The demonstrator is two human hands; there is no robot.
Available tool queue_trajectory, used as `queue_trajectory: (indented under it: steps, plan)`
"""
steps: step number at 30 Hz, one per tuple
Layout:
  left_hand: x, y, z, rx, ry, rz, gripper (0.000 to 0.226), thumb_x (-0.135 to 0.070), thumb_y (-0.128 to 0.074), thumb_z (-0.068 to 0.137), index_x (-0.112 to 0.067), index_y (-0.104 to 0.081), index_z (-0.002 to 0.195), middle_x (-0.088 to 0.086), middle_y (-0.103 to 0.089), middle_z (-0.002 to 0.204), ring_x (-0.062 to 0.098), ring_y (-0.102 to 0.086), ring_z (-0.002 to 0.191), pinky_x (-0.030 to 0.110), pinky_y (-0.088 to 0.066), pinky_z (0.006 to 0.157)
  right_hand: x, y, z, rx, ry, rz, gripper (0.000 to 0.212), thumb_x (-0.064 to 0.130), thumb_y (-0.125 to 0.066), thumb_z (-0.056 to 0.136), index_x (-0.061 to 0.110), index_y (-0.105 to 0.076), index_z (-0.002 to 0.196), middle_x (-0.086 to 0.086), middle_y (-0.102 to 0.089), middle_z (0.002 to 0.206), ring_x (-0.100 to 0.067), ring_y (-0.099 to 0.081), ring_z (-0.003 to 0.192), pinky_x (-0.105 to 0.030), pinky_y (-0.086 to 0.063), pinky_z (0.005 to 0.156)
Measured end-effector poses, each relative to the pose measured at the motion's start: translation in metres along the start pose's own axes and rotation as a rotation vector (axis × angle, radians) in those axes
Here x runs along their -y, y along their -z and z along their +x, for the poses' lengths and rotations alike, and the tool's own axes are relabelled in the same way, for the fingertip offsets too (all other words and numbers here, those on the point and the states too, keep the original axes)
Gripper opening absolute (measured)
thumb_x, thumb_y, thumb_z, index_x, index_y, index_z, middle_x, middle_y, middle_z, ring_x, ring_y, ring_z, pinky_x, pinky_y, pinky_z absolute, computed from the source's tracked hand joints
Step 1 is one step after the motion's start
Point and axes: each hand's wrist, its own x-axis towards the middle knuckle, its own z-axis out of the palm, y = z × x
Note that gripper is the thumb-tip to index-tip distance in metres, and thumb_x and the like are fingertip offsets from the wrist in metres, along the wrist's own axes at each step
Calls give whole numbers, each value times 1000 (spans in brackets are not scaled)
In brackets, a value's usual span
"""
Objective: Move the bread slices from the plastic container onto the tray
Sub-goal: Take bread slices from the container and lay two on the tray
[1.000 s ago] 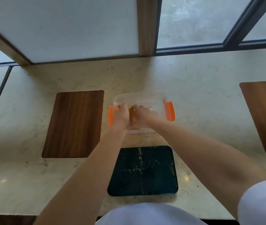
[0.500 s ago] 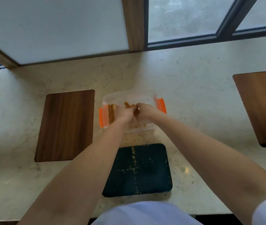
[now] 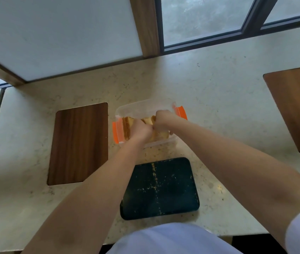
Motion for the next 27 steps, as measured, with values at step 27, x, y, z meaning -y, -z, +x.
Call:
queue_trajectory:
  steps: [27]
  plan:
    - [-13,93,-62,16,-258,-188,11,-16,-67,88,-17,-66,99,6,-70,96,24,-71,88,44,-65,78,9,32,-83,-323,154,307,3,15,-58,83,18,-58,83,-2,-60,79,-17,-61,68,-27,-51,46]
